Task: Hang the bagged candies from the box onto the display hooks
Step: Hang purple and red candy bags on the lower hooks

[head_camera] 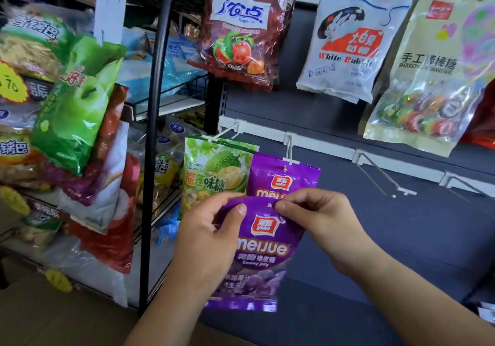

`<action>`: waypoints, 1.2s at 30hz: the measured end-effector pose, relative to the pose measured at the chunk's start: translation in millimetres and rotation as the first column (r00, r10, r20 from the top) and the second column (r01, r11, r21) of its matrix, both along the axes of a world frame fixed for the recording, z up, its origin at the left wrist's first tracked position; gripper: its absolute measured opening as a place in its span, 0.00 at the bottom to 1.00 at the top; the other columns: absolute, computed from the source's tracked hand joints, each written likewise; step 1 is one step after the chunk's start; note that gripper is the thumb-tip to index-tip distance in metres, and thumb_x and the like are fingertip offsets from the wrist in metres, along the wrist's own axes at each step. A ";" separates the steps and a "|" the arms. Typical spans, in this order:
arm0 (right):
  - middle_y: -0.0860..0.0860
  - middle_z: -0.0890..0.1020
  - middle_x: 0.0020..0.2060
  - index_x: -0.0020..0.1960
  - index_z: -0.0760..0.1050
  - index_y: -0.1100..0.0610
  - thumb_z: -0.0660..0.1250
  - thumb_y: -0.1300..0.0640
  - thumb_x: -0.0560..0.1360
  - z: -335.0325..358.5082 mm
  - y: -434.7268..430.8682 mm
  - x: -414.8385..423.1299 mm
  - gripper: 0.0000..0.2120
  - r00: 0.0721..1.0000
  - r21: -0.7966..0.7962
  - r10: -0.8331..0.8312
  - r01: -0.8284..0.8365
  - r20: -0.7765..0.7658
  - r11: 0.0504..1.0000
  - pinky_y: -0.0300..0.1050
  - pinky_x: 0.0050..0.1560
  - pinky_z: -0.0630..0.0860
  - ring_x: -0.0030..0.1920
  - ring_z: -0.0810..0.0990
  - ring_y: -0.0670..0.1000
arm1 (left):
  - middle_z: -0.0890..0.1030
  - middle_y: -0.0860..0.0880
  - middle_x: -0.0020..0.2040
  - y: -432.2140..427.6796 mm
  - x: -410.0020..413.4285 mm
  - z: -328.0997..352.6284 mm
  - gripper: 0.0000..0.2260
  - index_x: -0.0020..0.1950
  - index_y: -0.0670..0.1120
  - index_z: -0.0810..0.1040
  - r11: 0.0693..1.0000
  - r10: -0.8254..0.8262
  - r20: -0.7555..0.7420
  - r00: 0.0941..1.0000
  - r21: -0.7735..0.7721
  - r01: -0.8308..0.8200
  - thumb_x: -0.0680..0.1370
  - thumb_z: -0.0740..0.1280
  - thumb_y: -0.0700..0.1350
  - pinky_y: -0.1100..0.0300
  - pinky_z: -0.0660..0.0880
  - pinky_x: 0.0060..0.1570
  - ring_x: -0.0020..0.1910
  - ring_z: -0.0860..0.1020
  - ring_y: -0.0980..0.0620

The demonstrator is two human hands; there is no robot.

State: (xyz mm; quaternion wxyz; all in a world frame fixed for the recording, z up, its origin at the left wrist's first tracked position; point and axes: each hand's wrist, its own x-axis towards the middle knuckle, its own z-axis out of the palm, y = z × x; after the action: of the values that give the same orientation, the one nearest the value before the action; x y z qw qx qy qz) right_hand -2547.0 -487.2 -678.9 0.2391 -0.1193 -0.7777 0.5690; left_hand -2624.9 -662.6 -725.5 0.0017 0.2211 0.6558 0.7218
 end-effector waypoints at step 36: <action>0.56 0.66 0.79 0.72 0.75 0.51 0.54 0.39 0.82 -86.3 41.8 -41.8 0.26 0.967 0.995 -0.253 0.023 0.003 0.099 0.66 0.78 0.59 0.80 0.60 0.63 | 0.77 0.62 0.57 -21.2 -4.8 -56.8 0.16 0.68 0.60 0.73 0.862 -0.195 -0.061 0.979 -0.487 0.141 0.81 0.63 0.58 0.59 0.75 0.62 0.59 0.77 0.60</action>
State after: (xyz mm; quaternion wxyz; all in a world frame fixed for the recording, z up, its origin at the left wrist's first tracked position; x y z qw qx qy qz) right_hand -2588.7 -445.4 -765.2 0.2413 -0.0511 -0.9602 -0.1308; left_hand -2629.8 -683.8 -782.3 0.0840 0.3088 0.7915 0.5207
